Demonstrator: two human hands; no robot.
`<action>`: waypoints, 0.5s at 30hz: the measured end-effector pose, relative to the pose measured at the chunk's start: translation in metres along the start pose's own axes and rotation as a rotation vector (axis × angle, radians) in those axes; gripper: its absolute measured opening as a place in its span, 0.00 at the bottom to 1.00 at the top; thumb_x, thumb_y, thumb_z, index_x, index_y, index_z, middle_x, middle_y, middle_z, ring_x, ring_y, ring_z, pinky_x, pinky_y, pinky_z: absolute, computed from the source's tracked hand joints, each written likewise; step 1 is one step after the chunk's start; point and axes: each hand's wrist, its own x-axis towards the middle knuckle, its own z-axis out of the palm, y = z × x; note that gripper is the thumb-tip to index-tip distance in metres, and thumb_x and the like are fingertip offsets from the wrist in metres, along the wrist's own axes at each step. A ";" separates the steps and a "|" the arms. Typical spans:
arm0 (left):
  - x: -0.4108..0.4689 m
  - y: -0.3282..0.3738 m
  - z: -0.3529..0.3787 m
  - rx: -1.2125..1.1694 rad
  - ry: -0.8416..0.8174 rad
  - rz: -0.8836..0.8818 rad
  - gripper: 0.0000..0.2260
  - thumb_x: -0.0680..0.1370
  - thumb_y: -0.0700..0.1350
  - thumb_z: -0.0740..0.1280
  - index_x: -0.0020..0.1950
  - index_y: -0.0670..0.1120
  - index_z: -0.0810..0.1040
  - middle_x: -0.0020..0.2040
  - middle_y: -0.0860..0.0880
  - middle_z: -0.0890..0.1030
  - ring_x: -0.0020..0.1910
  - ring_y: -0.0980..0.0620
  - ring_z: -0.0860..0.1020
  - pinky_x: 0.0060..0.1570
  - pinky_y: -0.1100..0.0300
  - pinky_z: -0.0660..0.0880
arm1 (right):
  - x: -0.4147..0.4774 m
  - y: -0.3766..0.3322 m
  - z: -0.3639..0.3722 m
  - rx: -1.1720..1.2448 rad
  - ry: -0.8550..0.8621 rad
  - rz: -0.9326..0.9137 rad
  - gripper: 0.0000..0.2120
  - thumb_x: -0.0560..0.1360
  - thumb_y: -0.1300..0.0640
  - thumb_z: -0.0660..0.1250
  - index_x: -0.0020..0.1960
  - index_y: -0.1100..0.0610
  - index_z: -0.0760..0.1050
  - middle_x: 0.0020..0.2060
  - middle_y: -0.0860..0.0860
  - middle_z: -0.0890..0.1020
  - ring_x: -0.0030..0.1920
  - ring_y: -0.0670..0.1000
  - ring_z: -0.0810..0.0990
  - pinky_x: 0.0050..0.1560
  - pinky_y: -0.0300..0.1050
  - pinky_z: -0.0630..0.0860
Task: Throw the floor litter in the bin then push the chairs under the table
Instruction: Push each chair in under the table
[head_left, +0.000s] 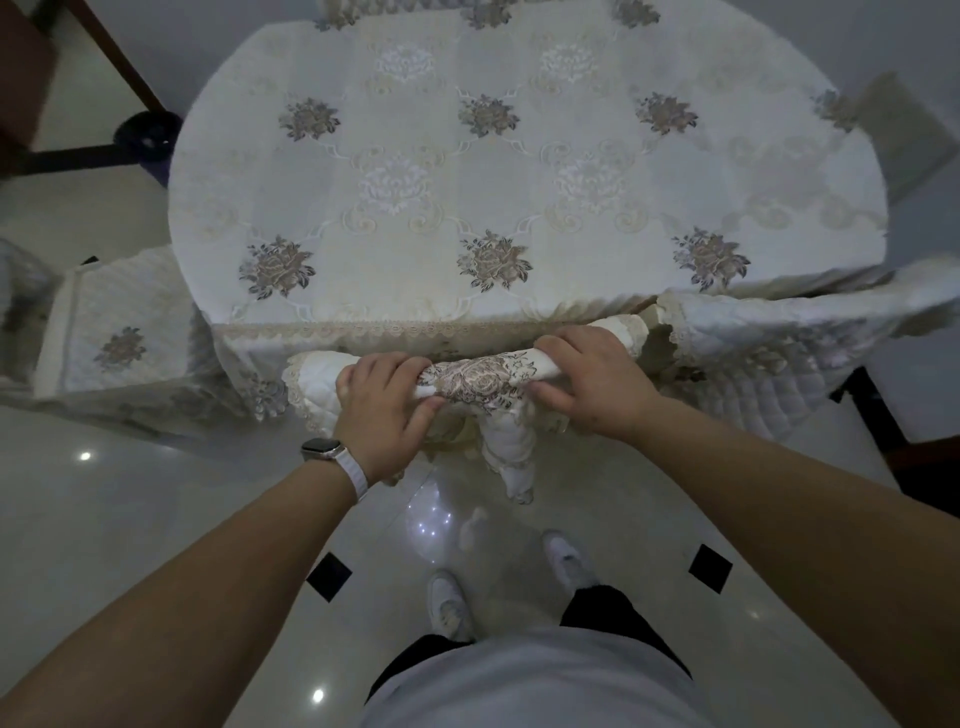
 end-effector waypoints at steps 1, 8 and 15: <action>-0.001 0.003 -0.002 0.002 -0.013 -0.011 0.22 0.77 0.59 0.59 0.61 0.47 0.78 0.56 0.47 0.78 0.57 0.46 0.71 0.59 0.47 0.62 | -0.003 0.000 -0.001 0.009 -0.009 0.008 0.27 0.76 0.38 0.60 0.62 0.59 0.76 0.53 0.56 0.79 0.54 0.60 0.76 0.57 0.54 0.71; 0.020 0.078 0.001 0.013 -0.122 0.066 0.22 0.78 0.59 0.59 0.65 0.48 0.77 0.60 0.50 0.79 0.59 0.48 0.75 0.61 0.49 0.67 | -0.022 0.028 -0.027 0.044 -0.028 -0.040 0.26 0.76 0.40 0.59 0.63 0.59 0.76 0.59 0.56 0.78 0.58 0.59 0.77 0.60 0.54 0.72; 0.073 0.191 0.045 -0.071 -0.149 0.121 0.20 0.78 0.53 0.61 0.66 0.46 0.76 0.63 0.47 0.78 0.62 0.47 0.75 0.62 0.47 0.72 | -0.075 0.130 -0.087 -0.062 -0.027 0.045 0.25 0.76 0.41 0.59 0.63 0.57 0.75 0.61 0.55 0.77 0.61 0.58 0.75 0.62 0.53 0.69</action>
